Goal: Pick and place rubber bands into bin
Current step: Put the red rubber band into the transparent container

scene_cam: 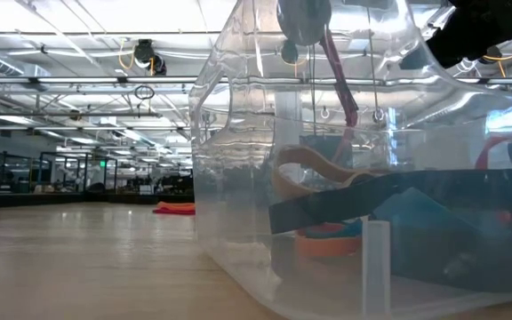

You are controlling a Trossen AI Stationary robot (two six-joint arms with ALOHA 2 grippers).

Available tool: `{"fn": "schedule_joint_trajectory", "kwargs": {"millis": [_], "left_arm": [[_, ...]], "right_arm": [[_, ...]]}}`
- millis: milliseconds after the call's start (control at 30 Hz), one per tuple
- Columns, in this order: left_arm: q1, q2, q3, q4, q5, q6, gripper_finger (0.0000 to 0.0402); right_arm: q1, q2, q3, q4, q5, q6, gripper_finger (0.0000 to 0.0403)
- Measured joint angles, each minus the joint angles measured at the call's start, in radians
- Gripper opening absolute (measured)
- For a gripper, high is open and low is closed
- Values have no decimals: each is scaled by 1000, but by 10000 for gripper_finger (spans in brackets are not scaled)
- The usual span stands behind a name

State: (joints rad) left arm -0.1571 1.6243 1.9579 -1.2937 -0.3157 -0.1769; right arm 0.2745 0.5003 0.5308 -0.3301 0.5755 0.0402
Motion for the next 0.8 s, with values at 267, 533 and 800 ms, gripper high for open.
{"fn": "schedule_joint_trajectory", "kwargs": {"millis": [267, 533, 800], "left_arm": [[102, 68, 0, -132, 78, 152, 63], [166, 177, -10, -165, 185, 385, 63], [211, 164, -301, 64, 282, 527, 63]], "right_arm": [[0, 0, 0, 4, 4, -1, 144], [0, 0, 0, 4, 4, 1, 144], [0, 0, 0, 4, 5, 8, 144]]}}
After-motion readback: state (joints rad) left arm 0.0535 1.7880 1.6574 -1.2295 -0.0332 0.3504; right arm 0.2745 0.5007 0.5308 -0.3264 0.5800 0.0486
